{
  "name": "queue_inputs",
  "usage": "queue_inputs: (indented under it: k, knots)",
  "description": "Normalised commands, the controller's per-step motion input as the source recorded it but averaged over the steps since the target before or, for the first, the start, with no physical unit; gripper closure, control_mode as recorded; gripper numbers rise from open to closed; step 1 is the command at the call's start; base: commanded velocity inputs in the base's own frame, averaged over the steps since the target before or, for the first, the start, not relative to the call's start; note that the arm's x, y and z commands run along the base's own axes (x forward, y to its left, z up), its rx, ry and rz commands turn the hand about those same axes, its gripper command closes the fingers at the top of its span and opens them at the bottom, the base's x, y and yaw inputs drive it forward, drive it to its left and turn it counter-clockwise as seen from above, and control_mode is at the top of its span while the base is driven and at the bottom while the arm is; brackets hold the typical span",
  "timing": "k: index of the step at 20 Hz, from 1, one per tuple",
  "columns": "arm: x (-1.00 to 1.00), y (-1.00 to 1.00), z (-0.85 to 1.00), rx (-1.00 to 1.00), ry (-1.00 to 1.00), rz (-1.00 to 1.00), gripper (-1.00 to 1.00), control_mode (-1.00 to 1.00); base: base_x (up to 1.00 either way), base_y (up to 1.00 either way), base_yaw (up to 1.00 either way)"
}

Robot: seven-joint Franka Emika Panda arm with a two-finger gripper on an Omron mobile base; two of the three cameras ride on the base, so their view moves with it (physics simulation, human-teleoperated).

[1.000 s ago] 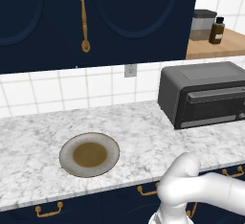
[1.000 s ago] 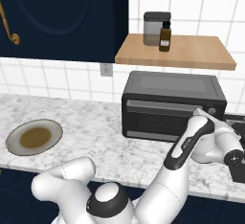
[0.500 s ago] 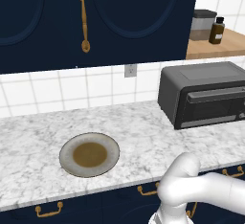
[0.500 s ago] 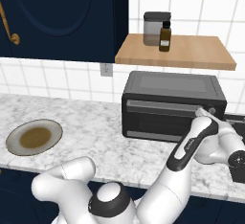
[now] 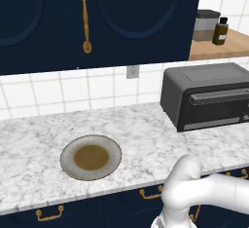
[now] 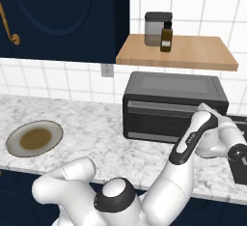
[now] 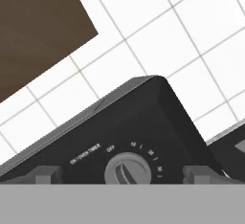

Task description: Pick up the kebab skewer and baguette bread, and place them inside the toaster oven. Close the toaster oven door and start by setting the timer.

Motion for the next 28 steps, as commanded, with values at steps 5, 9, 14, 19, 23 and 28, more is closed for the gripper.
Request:
queue_inputs:
  k: [5,9,14,19,23,28]
  knots:
    - [0.01,0.00,0.00,0.00,0.00,-0.02,-1.00,-1.00,0.00,0.00,0.00]
    - [0.01,0.01,-0.01,0.00,0.00,-0.06,-1.00,-1.00,0.00,0.00,0.00]
    - [0.01,0.05,-0.11,0.00,0.00,-0.03,-1.00,-1.00,0.00,0.00,0.00]
    - [0.12,0.10,0.00,0.00,0.00,-0.02,-1.00,-1.00,0.00,0.00,0.00]
    - [0.16,0.02,0.01,0.00,0.00,0.00,-1.00,-1.00,0.00,0.00,0.00]
    - [0.04,0.00,0.00,0.00,0.00,0.00,-1.00,-1.00,0.00,0.00,0.00]
